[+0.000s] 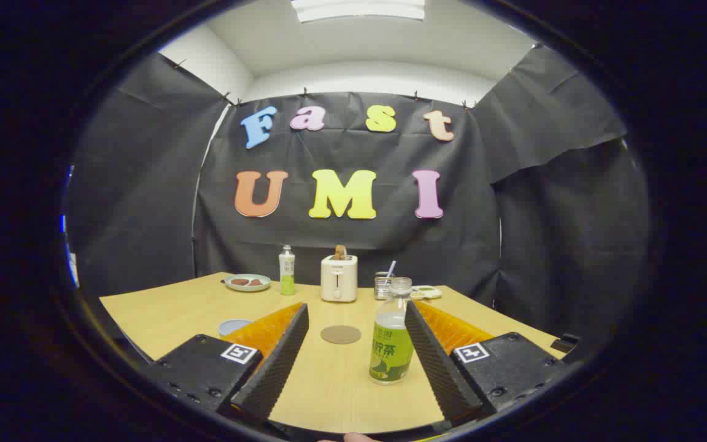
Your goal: Take the bottle from table, then pour the juice into the cup, finally place the bottle on the coaster
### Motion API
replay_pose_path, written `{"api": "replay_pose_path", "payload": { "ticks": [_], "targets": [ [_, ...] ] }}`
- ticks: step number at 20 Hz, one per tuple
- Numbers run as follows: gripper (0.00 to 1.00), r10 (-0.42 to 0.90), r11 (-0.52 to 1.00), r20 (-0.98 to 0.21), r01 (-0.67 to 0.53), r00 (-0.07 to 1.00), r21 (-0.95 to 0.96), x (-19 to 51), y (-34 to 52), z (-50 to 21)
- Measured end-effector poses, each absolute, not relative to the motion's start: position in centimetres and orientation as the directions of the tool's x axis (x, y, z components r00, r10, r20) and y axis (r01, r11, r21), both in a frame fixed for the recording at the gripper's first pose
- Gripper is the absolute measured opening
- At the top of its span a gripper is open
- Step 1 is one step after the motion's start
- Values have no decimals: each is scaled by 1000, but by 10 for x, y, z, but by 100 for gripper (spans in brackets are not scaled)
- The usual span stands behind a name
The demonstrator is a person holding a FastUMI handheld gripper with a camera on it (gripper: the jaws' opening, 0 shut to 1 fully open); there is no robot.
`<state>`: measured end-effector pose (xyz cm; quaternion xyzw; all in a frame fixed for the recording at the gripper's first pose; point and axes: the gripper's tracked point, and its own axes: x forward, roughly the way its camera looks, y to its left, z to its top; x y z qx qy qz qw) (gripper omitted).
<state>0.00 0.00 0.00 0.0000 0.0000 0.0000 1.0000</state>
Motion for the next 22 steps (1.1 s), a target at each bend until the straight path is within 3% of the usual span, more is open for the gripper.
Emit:
{"api": "replay_pose_path", "payload": {
  "ticks": [22],
  "targets": [
    [100,4,1000,-4,-4,1000,23,-2,-7,0]
  ]
}}
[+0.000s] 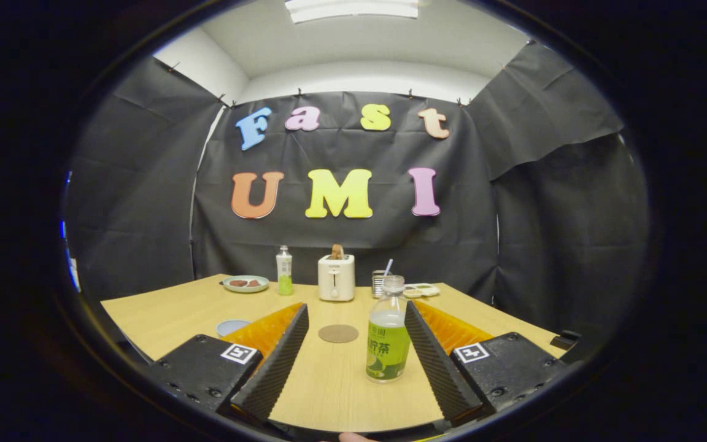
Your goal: Take the bottle from table, then pour the juice into the cup, finally place the bottle on the coaster
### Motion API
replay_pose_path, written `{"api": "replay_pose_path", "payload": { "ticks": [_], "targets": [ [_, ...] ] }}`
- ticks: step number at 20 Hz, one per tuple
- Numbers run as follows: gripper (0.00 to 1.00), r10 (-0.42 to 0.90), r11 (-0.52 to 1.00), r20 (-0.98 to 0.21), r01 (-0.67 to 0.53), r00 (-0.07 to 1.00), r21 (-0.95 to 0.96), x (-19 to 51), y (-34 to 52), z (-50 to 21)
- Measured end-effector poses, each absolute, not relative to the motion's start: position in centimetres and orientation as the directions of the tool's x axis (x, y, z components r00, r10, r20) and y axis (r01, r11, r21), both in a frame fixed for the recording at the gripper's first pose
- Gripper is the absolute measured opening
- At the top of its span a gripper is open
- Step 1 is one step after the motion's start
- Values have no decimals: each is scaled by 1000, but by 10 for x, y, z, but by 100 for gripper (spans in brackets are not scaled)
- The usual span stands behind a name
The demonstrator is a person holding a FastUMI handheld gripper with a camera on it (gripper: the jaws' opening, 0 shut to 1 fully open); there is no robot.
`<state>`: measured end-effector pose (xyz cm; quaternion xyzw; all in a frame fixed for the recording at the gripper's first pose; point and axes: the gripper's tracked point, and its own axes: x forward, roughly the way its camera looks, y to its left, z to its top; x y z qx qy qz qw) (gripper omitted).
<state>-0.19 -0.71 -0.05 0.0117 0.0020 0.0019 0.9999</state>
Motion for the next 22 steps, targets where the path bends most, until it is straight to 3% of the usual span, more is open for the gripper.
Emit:
{"api": "replay_pose_path", "payload": {
  "ticks": [17,22],
  "targets": [
    [100,8,999,-59,-6,998,34,28,-40,-12],
    [100,31,997,-143,-20,989,74,60,-52,-44]
  ]
}}
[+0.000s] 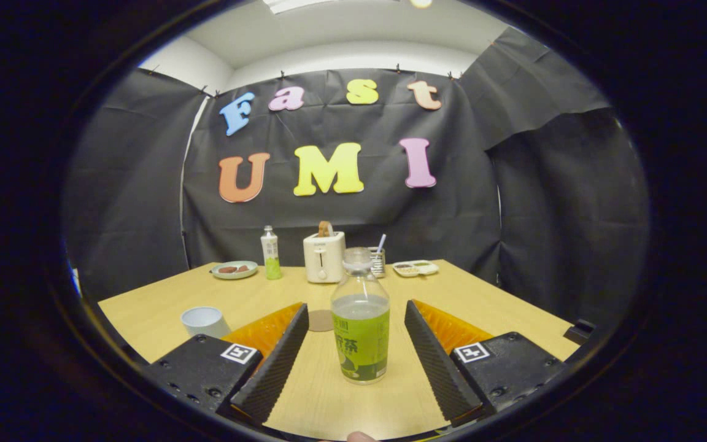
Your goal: Take the bottle from table, then pour the juice into the cup, finally place the bottle on the coaster
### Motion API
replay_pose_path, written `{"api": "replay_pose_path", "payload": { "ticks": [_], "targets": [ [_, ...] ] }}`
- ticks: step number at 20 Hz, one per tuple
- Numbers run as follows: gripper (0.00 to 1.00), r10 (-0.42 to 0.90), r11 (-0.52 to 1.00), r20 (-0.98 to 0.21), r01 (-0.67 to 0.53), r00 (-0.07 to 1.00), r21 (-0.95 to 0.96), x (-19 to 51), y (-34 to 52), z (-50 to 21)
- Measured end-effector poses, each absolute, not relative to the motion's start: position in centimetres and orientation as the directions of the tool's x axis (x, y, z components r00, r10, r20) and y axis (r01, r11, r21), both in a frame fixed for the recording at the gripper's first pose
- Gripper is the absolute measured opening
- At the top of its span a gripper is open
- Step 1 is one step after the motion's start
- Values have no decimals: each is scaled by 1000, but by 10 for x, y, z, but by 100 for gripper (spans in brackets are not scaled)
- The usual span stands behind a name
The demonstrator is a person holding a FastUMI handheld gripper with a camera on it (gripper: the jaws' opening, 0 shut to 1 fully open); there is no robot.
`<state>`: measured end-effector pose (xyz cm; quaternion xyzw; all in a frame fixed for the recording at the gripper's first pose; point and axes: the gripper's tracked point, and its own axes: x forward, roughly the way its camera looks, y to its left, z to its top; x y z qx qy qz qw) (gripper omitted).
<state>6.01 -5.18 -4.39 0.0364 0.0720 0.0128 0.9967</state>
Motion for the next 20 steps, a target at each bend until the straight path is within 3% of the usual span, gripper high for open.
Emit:
{"api": "replay_pose_path", "payload": {
  "ticks": [11,13,16,20],
  "targets": [
    [100,84,993,-316,-53,945,106,102,-57,-97],
    [98,93,992,-319,-61,943,110,103,-55,-99],
    [86,96,993,-320,-69,942,96,104,-53,-99],
    [82,120,992,-329,-99,937,81,104,-47,-97]
  ]
}}
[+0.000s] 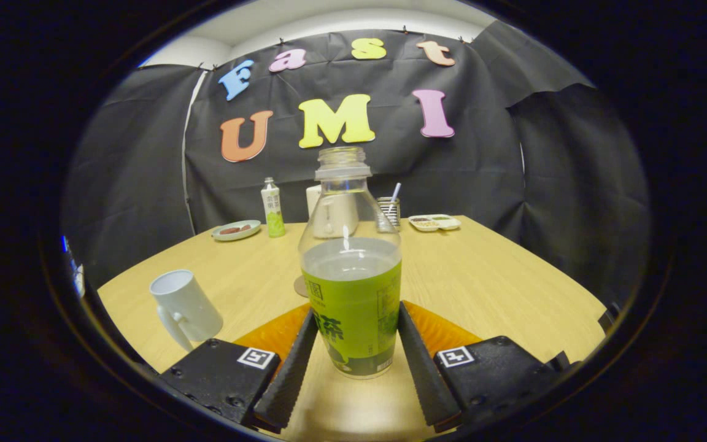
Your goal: Take the bottle from table, then pour the juice into the cup, finally place the bottle on the coaster
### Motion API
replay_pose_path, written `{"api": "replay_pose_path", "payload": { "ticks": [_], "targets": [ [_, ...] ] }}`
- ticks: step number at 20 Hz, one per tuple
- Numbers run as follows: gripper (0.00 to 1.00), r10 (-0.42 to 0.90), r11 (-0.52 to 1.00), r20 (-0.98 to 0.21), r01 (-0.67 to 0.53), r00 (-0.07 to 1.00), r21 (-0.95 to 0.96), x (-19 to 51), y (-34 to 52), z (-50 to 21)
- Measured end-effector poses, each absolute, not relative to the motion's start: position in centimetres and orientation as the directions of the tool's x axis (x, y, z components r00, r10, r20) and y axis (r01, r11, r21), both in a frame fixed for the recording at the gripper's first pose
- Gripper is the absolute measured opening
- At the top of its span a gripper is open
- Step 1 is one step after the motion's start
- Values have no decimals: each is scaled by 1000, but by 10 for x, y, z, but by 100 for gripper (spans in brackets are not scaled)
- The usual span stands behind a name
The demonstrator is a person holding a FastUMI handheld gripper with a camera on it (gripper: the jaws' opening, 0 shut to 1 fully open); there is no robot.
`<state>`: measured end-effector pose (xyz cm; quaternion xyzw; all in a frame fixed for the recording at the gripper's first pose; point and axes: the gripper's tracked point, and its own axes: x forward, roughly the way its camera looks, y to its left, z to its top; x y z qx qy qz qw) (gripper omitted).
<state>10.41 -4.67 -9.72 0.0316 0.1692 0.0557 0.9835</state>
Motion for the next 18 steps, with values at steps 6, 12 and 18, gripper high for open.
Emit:
{"api": "replay_pose_path", "payload": {
  "ticks": [6,12,18],
  "targets": [
    [78,163,986,-322,-166,933,20,104,-27,-81],
    [78,140,959,-255,-195,957,-207,116,-14,-49],
    [78,67,886,-211,-155,975,-437,137,-13,-30]
  ]
}}
